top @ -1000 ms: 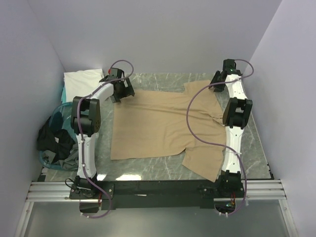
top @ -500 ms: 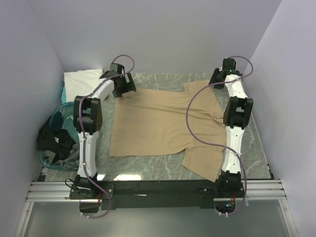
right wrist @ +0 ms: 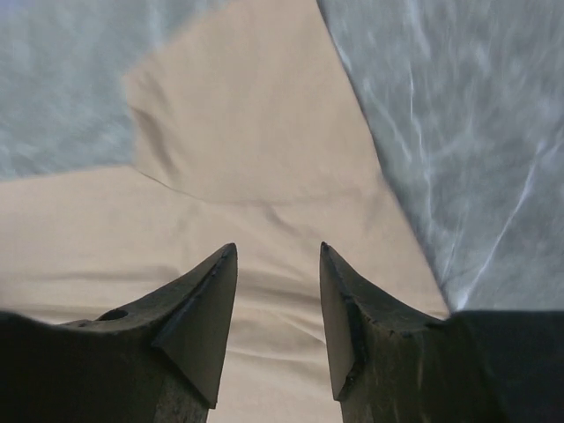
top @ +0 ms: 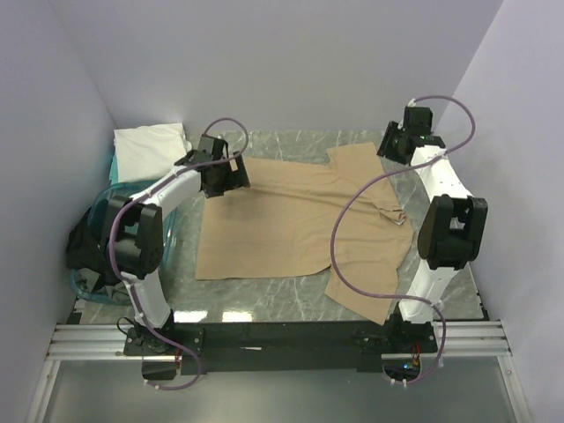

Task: Fold and stack the t-shirts
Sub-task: Flatten the tshirt out

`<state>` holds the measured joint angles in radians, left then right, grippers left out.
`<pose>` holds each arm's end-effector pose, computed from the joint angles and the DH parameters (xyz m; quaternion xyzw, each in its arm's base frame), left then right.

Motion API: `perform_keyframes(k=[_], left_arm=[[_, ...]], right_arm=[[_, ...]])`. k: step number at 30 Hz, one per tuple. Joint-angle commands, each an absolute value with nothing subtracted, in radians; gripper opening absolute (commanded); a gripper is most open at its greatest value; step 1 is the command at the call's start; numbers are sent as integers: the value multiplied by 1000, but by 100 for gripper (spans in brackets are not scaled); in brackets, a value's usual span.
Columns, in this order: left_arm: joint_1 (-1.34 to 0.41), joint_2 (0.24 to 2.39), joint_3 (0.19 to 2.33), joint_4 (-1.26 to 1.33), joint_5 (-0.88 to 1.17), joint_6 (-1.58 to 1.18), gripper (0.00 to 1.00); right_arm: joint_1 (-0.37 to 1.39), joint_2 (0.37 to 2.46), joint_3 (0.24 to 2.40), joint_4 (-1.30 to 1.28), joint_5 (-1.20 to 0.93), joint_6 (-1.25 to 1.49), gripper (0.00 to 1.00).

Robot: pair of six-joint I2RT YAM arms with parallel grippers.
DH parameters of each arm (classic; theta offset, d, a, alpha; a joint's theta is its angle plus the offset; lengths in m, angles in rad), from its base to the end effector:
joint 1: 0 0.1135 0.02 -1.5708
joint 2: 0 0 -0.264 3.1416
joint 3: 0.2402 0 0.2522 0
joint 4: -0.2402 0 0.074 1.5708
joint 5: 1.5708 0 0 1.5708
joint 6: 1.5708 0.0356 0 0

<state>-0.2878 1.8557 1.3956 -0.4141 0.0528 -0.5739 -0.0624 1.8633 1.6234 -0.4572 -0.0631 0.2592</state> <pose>0.3932 -0.1184 0.2278 -0.1250 0.9313 -0.1650 0.2996 0.4316 -0.0247 0.2960 0.1318 0.8961 0.0700 0.4180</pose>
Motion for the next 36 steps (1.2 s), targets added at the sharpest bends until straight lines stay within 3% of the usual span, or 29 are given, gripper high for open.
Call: perform_keyframes(k=[1, 9, 24, 36], left_arm=[[-288, 1789, 1271, -341, 41, -612, 99], [-288, 1792, 1172, -311, 37, -621, 99], [-287, 1833, 1126, -337, -25, -627, 100], [-287, 1832, 1089, -344, -54, -637, 100]], right_arm=[[-64, 1942, 1554, -498, -49, 281, 49], [-55, 2074, 1615, -535, -49, 275, 45], [-58, 2413, 1985, -761, 63, 265, 45], [-63, 2496, 2215, -799, 66, 207, 48]])
